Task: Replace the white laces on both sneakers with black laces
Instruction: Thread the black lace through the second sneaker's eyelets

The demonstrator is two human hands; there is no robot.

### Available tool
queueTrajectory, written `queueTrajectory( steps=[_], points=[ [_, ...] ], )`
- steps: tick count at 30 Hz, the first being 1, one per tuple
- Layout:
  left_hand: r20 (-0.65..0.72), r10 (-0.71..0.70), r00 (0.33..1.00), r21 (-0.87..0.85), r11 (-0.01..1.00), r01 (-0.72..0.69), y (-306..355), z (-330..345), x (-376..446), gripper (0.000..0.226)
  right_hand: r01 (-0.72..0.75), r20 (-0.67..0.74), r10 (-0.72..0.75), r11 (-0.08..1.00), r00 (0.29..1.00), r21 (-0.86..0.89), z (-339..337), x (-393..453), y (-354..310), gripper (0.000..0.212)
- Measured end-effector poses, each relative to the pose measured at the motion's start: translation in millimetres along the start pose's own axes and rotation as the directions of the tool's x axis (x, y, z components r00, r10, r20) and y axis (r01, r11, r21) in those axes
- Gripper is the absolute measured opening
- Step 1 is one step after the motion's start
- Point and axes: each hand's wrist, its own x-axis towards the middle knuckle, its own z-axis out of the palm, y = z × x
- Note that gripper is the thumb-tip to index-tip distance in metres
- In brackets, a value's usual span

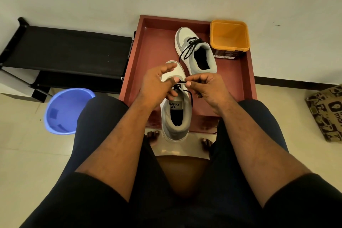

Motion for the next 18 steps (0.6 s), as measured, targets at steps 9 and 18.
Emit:
queueTrajectory(
  steps=[9,18],
  points=[
    [0.015,0.036,0.999,0.228,0.973,-0.038,-2.7,2.2,3.3,0.015,-0.015,-0.059,0.02,0.997,0.998,0.074,-1.5,2.7,1.2,0.016],
    [0.012,0.106,0.994,0.576,0.812,-0.093,-13.7,7.3,6.5,0.014,0.11,0.091,-0.07,0.8,0.993,-0.59,6.1,5.1,18.3,0.026]
  ],
)
